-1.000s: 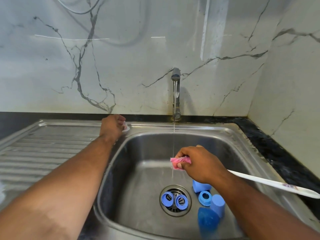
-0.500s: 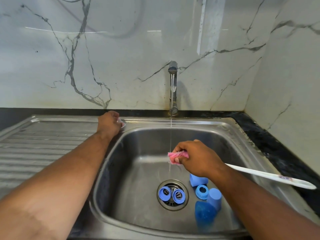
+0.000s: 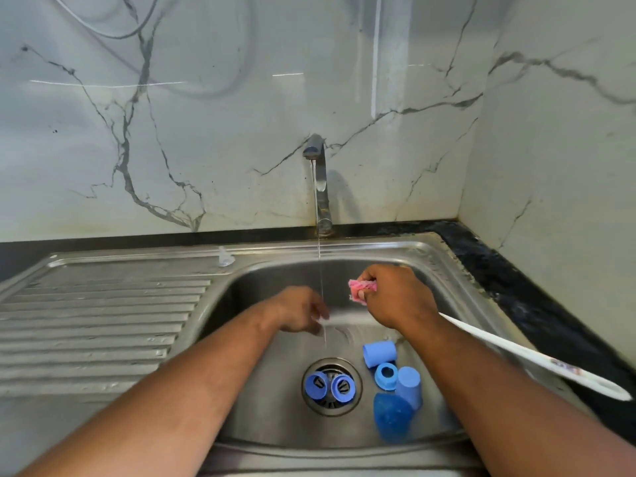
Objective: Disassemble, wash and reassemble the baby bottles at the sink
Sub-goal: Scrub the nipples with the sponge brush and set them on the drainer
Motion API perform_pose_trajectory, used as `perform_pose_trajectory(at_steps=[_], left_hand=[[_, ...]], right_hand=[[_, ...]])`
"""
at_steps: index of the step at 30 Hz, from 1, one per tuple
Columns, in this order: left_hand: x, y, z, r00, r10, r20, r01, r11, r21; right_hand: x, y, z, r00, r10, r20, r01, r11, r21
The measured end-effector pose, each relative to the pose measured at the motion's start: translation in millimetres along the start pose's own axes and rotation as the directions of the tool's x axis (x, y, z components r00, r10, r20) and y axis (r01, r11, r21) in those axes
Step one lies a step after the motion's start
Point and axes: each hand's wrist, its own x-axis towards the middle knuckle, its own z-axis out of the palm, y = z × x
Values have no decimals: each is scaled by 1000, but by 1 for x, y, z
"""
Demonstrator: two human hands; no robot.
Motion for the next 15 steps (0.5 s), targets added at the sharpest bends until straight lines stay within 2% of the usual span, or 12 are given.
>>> perform_pose_trajectory(at_steps=[3,5,15], left_hand=[[13,15,20,938,-79,338,1,975,223],[16,18,37,903,-125,412,-11,950,313],[13,19,78,935,-52,350,-136,859,493]], right_hand=[[2,1,2,1000,-13,16,13,1000,6],[2,0,3,999,-40,19,40,999,7],[4,1,7,997,-54,46,53,998,24]])
